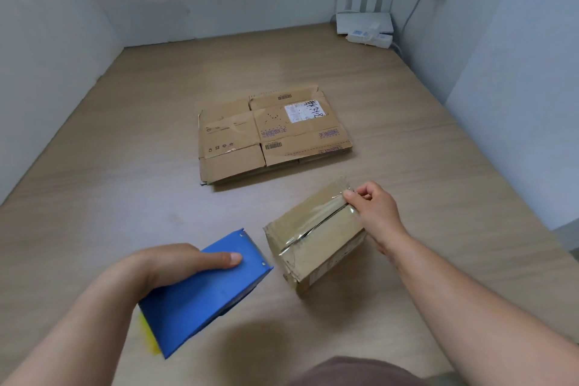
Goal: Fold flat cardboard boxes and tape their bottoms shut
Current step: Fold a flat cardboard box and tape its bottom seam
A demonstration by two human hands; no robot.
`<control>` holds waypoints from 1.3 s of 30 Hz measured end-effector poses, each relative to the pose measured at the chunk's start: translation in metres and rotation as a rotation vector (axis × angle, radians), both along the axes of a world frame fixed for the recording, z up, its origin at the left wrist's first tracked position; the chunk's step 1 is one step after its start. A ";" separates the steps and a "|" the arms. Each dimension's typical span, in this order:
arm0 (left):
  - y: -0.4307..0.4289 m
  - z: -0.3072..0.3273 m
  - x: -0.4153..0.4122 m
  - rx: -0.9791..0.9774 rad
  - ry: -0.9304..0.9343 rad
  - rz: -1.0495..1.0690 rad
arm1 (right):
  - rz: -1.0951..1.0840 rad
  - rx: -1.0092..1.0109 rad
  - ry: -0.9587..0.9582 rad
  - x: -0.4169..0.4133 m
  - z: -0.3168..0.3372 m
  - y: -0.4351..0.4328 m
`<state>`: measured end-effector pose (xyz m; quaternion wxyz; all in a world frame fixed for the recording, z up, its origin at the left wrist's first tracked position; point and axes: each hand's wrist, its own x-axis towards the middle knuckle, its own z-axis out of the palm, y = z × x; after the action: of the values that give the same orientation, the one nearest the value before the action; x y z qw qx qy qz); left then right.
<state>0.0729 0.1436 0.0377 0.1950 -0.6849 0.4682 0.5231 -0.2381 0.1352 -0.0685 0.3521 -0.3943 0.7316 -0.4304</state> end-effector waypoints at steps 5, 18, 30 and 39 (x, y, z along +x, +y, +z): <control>-0.001 -0.019 -0.006 -0.067 -0.004 0.010 | -0.003 0.002 0.003 0.003 0.003 0.002; 0.012 -0.101 -0.013 -0.680 -0.448 -0.006 | -0.114 0.039 0.068 0.018 -0.003 0.003; 0.017 -0.098 -0.065 -1.138 -0.085 0.234 | -0.191 0.028 0.043 0.026 -0.009 0.001; 0.023 -0.094 -0.121 -0.712 0.476 0.702 | -0.079 0.017 0.078 0.018 -0.011 0.003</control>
<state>-0.0480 0.1668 -0.0561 -0.3461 -0.6863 0.3909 0.5064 -0.2203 0.1385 -0.0793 0.3095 -0.3786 0.7633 -0.4221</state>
